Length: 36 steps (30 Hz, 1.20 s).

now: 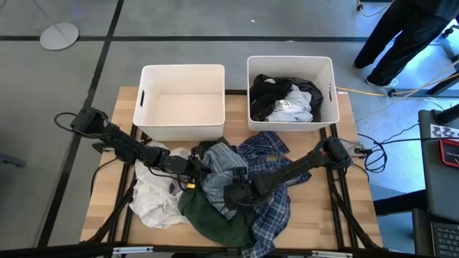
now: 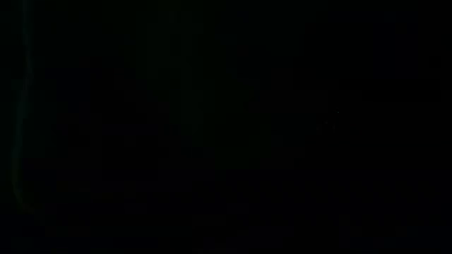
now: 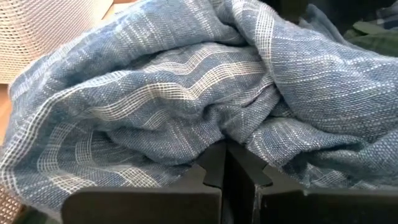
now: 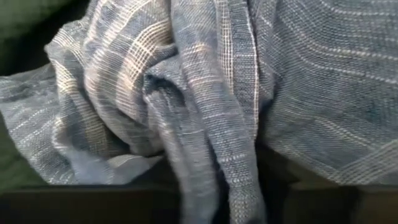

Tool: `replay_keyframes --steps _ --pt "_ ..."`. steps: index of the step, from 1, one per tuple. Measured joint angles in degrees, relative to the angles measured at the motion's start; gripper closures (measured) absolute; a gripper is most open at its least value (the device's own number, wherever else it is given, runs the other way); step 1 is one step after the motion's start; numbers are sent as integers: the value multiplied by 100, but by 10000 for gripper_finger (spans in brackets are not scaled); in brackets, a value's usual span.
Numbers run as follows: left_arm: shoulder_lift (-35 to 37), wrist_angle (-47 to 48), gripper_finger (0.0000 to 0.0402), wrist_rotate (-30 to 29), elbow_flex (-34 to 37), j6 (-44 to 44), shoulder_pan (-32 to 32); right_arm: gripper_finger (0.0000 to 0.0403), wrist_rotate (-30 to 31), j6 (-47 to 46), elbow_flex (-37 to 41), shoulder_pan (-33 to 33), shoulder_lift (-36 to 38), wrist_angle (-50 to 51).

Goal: Sort clothes
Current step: Put the light blue patterned pyjama into the right white bin

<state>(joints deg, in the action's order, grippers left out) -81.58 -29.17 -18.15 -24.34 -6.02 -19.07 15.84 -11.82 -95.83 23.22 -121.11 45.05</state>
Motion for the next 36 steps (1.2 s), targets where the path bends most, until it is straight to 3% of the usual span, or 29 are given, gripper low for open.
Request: replay_keyframes --steps 4,10,21,28,36 --pt "0 0 400 0 0 0 0 379 117 73 -72 51 -5 219" --pt "0 28 400 0 0 0 0 356 1158 -152 -803 311 8 1635" --pt "133 31 400 25 -7 194 -199 371 2332 -188 -2185 637 261 2652" --pt "926 158 400 21 -74 647 -656 369 2982 -207 -2548 643 332 3112" --pt "2427 1628 400 -537 -76 482 -1112 365 3849 -495 -3109 635 342 4027"
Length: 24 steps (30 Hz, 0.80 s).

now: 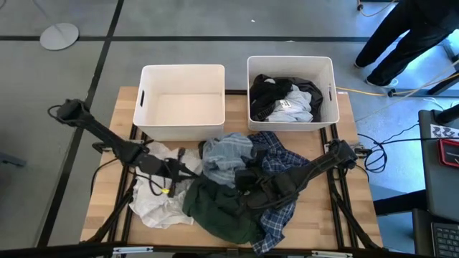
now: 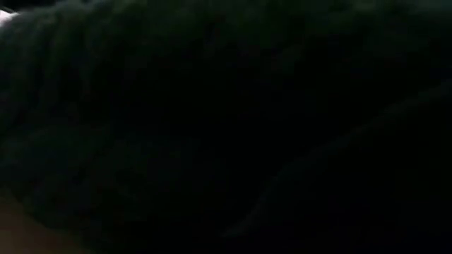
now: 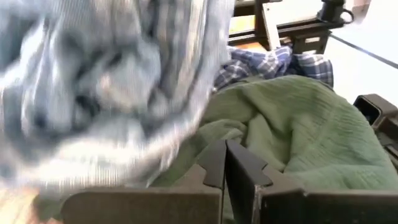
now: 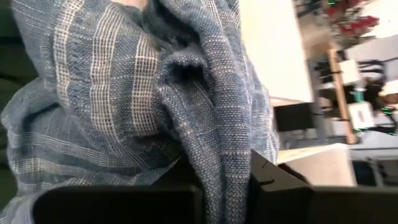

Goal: Sort clothes
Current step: Put the light blue patterned pyjama into the right white bin

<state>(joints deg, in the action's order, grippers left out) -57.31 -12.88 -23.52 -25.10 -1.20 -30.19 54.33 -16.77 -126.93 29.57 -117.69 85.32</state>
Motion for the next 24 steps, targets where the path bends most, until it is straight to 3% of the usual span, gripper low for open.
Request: replay_keyframes --steps 7,14,24 --pt "646 871 400 -131 0 -441 -97 364 1032 -66 -808 3 3 457" --pt "535 983 400 -130 4 -486 -81 364 2276 211 -799 -55 415 360" --pt "528 977 400 -130 4 -482 -79 364 3299 566 -803 -650 1122 374"
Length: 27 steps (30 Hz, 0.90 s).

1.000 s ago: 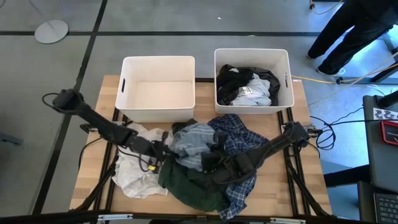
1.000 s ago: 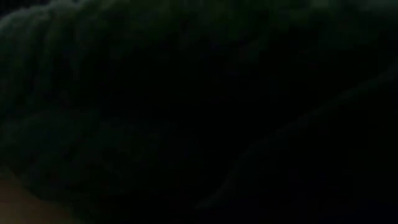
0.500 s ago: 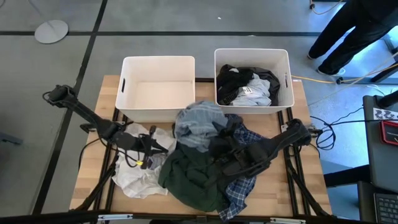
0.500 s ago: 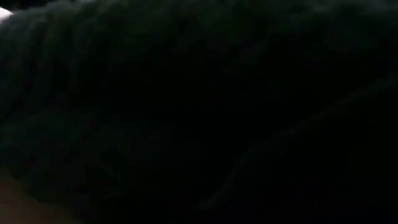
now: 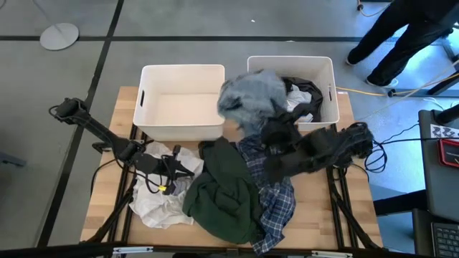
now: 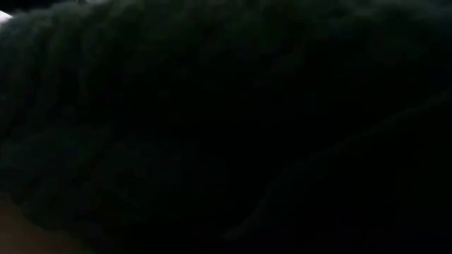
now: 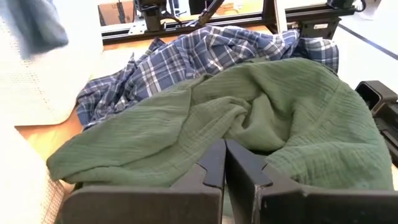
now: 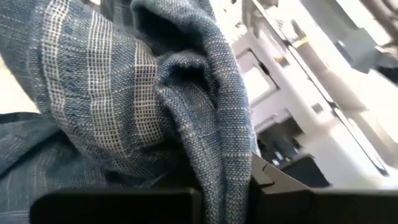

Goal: Sort clothes
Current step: Put the light blue patterned pyjama into the right white bin

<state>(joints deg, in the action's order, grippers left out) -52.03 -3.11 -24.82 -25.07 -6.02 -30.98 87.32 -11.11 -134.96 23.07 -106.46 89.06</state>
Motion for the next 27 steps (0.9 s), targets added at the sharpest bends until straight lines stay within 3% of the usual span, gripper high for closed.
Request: replay_keyframes --steps 12,17,22,27 --pt "-4 64 400 0 0 0 0 363 7 97 0 -1390 783 96" --pt "-4 79 400 0 1 0 0 363 -568 -107 0 -2105 976 101" --pt "-4 100 400 0 1 -7 0 363 -1735 -397 40 -2719 967 96" --pt "-4 118 400 0 1 -71 -11 363 -2554 -684 586 -3195 996 96"
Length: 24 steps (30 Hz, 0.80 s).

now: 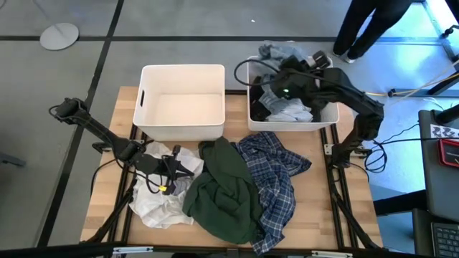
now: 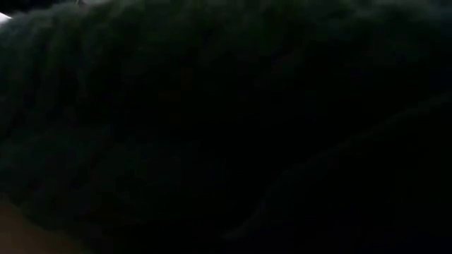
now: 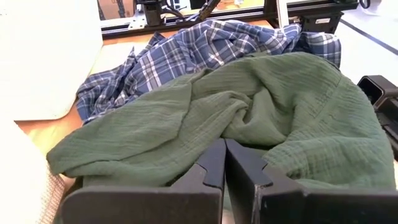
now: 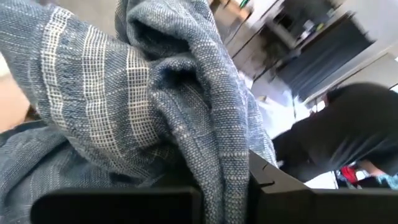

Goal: Sort clothes
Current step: Put the light blue patterned pyjama into the right white bin

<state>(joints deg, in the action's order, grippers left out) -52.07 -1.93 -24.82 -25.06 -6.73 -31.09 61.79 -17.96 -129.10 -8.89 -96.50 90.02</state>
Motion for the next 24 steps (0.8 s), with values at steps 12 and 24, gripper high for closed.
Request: replay_keyframes --steps 12,24 --pt "0 13 400 0 0 -78 0 363 -355 -589 2225 -1027 540 -7" --pt "0 -5 400 0 0 -80 7 363 -385 -1592 4585 -1817 1064 -112"
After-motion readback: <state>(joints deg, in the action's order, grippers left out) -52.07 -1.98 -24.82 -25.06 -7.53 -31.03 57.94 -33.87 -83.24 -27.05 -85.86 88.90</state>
